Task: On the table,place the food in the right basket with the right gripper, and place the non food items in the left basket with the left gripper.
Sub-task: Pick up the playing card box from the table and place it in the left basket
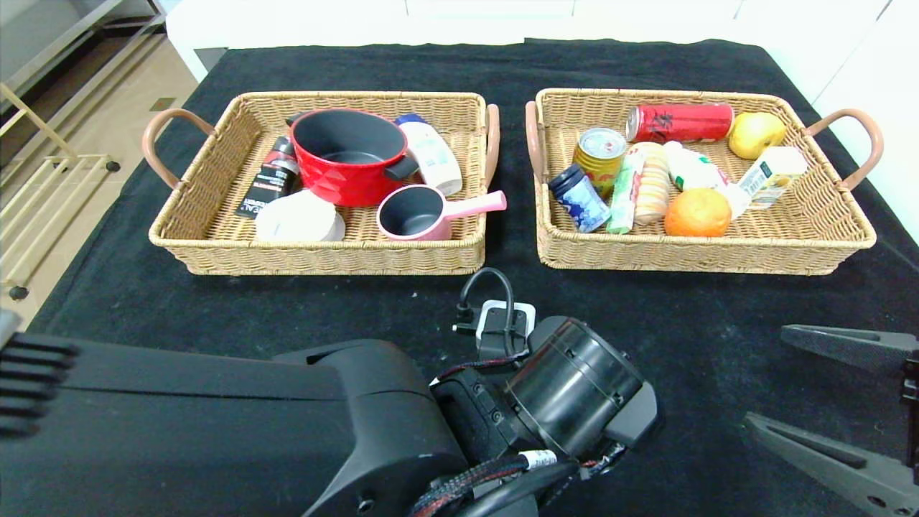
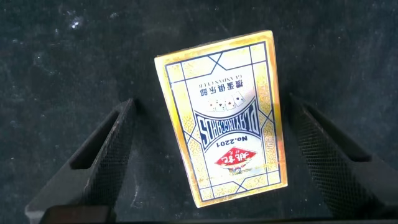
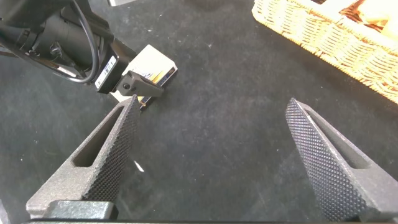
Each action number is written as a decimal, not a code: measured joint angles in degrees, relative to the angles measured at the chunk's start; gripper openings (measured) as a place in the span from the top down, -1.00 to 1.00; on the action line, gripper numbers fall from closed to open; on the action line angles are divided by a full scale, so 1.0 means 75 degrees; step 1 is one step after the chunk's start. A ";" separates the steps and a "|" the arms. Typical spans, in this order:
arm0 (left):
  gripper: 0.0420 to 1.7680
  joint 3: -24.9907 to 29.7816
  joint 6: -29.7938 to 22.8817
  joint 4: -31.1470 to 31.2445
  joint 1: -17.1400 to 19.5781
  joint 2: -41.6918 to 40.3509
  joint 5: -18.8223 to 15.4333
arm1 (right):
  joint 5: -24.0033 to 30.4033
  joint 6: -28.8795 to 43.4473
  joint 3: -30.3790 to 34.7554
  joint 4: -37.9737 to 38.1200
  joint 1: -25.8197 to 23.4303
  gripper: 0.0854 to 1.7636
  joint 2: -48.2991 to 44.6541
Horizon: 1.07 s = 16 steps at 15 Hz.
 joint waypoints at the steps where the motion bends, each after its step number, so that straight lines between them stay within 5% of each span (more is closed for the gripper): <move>1: -0.80 0.0000 0.0003 0.0015 0.0000 0.0011 0.0015 | 0.0000 0.0000 0.0000 0.0002 0.0000 -0.94 0.0000; 5: -0.21 0.0003 0.0007 0.0013 0.0003 0.0033 0.0003 | 0.0008 0.0000 0.0000 0.0023 -0.0003 -0.94 0.0000; 16: -0.15 0.0020 0.0018 0.0024 0.0021 0.0132 0.0021 | 0.0015 0.0003 0.0023 0.0026 0.0010 -0.94 0.0000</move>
